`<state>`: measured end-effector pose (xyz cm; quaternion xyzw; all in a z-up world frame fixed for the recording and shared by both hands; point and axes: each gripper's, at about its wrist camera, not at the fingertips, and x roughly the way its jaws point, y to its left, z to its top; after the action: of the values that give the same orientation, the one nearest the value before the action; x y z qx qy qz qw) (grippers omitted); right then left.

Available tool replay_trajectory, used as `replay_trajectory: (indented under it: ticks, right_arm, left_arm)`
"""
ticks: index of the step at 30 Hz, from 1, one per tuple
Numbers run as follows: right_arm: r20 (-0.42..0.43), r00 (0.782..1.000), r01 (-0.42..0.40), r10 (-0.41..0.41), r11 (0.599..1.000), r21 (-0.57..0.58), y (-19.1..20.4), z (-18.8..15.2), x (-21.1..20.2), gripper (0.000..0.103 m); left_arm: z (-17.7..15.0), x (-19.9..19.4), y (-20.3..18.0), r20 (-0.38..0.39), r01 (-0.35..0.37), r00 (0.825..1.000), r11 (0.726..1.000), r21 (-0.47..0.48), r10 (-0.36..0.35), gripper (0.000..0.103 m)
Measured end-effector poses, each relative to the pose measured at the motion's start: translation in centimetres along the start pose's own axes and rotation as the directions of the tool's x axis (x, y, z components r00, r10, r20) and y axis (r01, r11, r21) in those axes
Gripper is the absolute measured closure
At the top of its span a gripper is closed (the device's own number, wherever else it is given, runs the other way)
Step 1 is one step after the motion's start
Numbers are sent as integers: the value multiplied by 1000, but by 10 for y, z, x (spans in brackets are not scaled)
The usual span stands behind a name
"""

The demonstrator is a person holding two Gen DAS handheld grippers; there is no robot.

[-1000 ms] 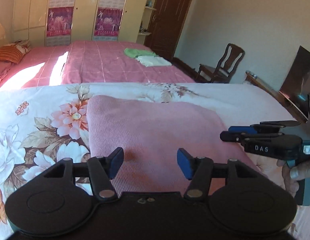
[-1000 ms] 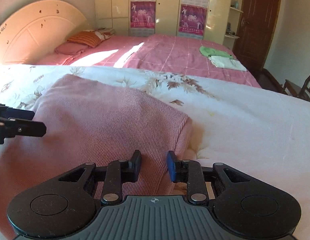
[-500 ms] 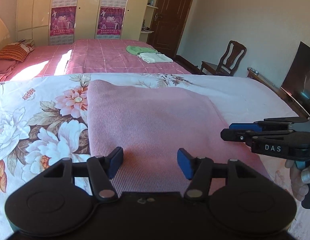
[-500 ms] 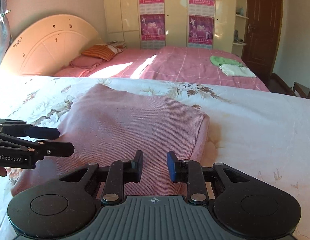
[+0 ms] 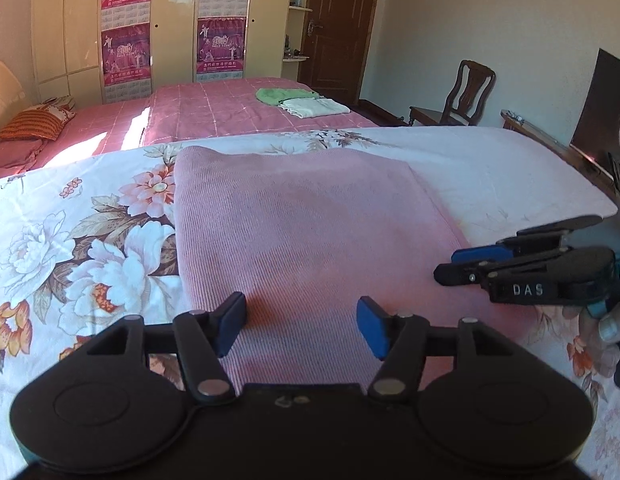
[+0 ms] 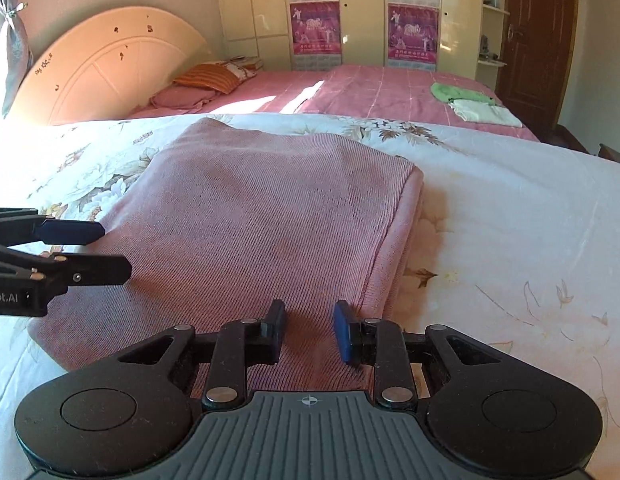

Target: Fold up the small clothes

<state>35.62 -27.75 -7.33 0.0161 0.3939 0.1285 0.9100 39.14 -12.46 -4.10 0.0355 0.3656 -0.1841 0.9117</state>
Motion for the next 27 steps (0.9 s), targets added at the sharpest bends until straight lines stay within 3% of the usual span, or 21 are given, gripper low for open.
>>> replay_trajectory:
  ticks: [2, 4, 6, 7, 8, 9, 11, 14, 17, 20, 23, 27]
  right_arm:
    - [-9, 1000, -26, 26, 1000, -1, -4, 2, -6, 76]
    - [41, 997, -70, 67, 995, 65, -16, 4, -21, 76]
    - [93, 990, -116, 102, 980, 163, -36, 4, -36, 75]
    - [103, 988, -132, 112, 969, 207, -46, 4, -38, 63]
    - [111, 986, -147, 123, 958, 246, -57, 3, -39, 41]
    - [112, 984, -166, 139, 944, 285, -68, 3, -37, 36]
    - [100, 977, -210, 187, 912, 352, -86, 1, -29, 36]
    - [97, 955, -293, 280, 849, 439, -108, -4, -15, 42]
    - [97, 945, -316, 312, 800, 509, -123, -9, -7, 42]
    - [108, 922, -366, 371, 751, 550, -132, -10, -1, 42]
    - [97, 900, -406, 426, 735, 543, -132, -5, 7, 42]
    - [100, 886, -432, 453, 728, 532, -129, 2, 15, 42]
  left_arm:
    - [-13, -10, -10, -5, -28, 1000, 998, 55, 29, 25]
    - [-28, -20, -13, -21, -27, 999, 996, 86, 29, 29]
    - [-36, -31, -3, 11, -32, 999, 997, 63, 32, 31]
    - [-36, -34, 7, 31, -33, 999, 999, 18, 33, 31]
    - [-34, -35, 17, 45, -32, 998, 999, -32, 33, 31]
    - [-30, -35, 30, 57, -20, 998, 995, -99, 26, 31]
    - [-20, -28, 56, 71, 47, 997, 970, -237, -31, 30]
    - [-14, -1, 85, 23, 143, 989, 899, -414, -147, 32]
    - [-12, 19, 96, -20, 151, 983, 872, -466, -181, 32]
    - [-13, 30, 100, -14, 181, 976, 846, -501, -217, 32]
    - [-9, 39, 102, -9, 199, 972, 839, -507, -236, 32]
    - [-1, 53, 107, -14, 214, 966, 829, -516, -258, 32]
